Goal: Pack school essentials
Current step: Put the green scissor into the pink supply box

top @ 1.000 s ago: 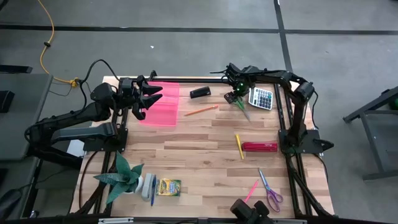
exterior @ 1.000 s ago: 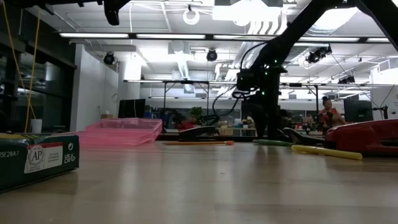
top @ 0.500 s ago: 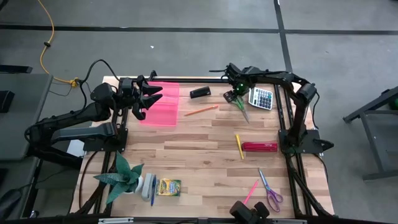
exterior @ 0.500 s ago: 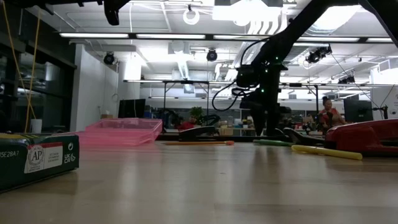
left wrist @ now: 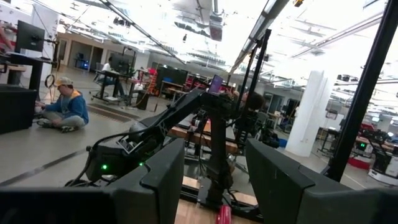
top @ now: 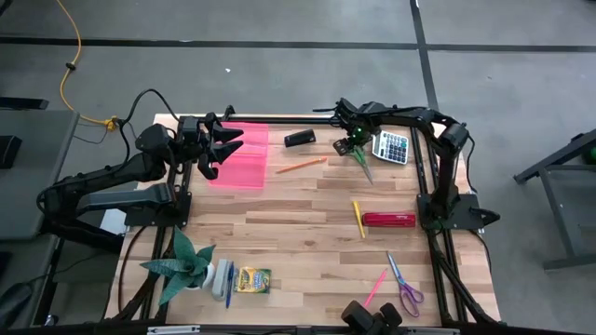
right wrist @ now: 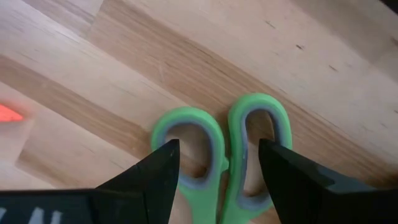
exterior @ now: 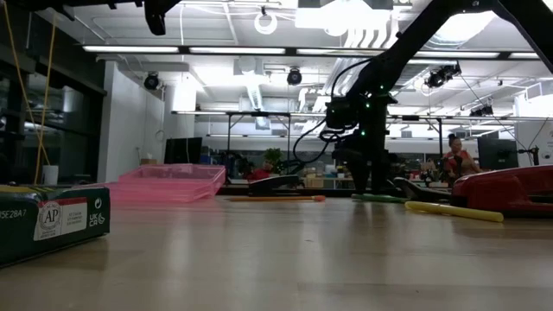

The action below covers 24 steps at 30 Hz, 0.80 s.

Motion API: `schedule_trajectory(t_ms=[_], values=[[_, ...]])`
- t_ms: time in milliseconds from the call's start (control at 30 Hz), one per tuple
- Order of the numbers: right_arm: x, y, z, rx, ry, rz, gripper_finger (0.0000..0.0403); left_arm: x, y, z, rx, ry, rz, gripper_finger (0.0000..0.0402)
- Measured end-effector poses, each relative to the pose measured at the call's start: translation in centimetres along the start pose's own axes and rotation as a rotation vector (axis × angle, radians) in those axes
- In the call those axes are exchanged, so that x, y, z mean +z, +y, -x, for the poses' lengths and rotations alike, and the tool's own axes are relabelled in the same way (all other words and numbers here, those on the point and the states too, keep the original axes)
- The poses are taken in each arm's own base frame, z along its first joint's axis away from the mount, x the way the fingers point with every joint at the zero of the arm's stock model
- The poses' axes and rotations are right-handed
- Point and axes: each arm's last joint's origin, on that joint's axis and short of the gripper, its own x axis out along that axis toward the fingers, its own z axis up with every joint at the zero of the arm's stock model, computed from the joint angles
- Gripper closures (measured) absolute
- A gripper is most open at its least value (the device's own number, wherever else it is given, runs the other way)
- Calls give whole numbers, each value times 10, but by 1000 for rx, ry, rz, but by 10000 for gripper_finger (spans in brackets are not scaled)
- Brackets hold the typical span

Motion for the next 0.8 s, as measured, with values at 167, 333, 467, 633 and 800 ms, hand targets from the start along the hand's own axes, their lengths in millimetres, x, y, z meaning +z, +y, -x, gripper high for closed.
schedule_trajectory(t_ms=[167,333,467,633,800], values=[[0,-1,0,-15,2,-1,206,0,0,0,0,0,-2,242],[0,-1,0,-28,-2,-25,251,0,0,0,0,0,-2,242],[0,0,-5,-17,11,-26,280,0,0,0,0,0,-2,242],[0,1,-17,-4,52,-60,289,0,0,0,0,0,-2,242],[0,1,-18,-5,54,-62,281,0,0,0,0,0,-2,242]])
